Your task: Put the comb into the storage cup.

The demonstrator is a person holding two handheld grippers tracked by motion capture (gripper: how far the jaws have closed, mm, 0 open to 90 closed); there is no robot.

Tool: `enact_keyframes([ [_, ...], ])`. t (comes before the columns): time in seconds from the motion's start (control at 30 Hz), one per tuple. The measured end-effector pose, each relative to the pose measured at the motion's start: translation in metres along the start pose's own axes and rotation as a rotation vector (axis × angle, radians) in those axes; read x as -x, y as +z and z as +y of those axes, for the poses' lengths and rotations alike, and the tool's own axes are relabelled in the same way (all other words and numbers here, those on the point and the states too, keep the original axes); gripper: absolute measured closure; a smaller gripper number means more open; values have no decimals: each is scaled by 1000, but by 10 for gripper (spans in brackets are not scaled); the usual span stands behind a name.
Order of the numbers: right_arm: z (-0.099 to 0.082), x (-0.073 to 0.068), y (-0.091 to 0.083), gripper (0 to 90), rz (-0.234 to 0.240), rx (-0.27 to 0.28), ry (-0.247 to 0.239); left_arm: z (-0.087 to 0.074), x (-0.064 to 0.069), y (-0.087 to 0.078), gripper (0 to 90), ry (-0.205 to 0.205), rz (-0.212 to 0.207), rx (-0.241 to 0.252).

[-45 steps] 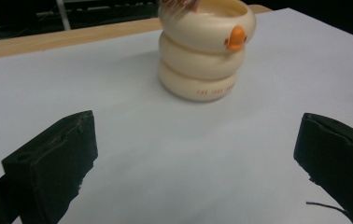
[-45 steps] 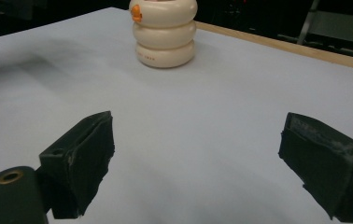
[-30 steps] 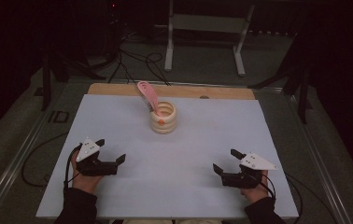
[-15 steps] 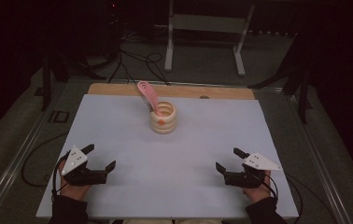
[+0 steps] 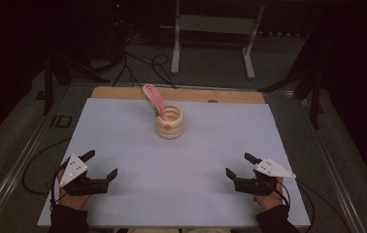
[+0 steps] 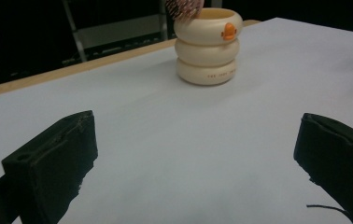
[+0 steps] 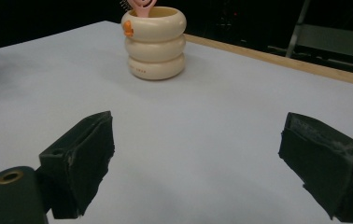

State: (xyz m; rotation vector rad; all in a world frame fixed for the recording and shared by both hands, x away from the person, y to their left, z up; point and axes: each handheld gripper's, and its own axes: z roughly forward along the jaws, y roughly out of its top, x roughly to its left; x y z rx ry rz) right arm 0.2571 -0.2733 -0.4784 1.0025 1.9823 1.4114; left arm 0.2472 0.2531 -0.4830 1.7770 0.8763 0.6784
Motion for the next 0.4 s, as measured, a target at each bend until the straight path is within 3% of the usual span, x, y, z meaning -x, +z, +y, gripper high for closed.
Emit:
enact_keyframes([
  [0.4,-3,2,1,96,11,-13,7,0,-2,-3,4,-26,6,19],
])
